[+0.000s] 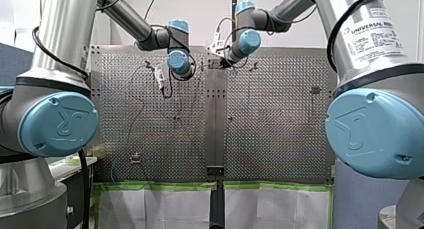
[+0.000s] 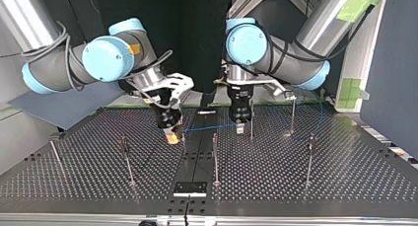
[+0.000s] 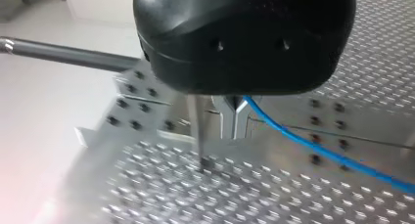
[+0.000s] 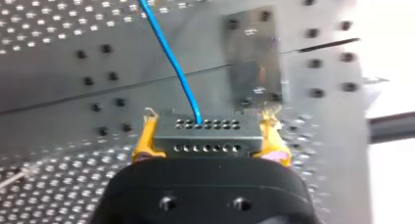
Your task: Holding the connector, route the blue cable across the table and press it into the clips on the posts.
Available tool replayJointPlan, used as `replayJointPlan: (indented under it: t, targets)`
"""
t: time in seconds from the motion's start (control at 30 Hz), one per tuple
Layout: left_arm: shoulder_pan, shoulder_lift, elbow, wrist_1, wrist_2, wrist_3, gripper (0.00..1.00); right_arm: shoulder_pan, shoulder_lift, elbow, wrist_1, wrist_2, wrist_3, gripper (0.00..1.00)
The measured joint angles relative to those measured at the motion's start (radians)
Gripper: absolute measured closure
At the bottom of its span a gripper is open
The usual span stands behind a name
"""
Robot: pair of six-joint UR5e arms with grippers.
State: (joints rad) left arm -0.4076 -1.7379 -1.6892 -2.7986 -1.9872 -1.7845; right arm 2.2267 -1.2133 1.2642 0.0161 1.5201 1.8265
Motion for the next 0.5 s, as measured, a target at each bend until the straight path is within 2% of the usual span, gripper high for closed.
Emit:
replayJointPlan:
  t: [0.27, 0.37, 0.5]
  targets:
    - [-0.004, 0.070, 0.032, -0.018, 0.010, 0.006, 1.00, 0.000, -0.063, 0.000, 0.003, -0.001, -0.002, 1.00]
    - [0.000, 0.085, 0.054, -0.039, 0.031, 0.007, 1.00, 0.002, -0.066, 0.001, 0.002, -0.001, -0.002, 1.00]
    - [0.002, 0.068, 0.072, -0.064, 0.055, 0.009, 1.00, 0.004, -0.053, 0.001, 0.001, -0.001, -0.002, 1.00]
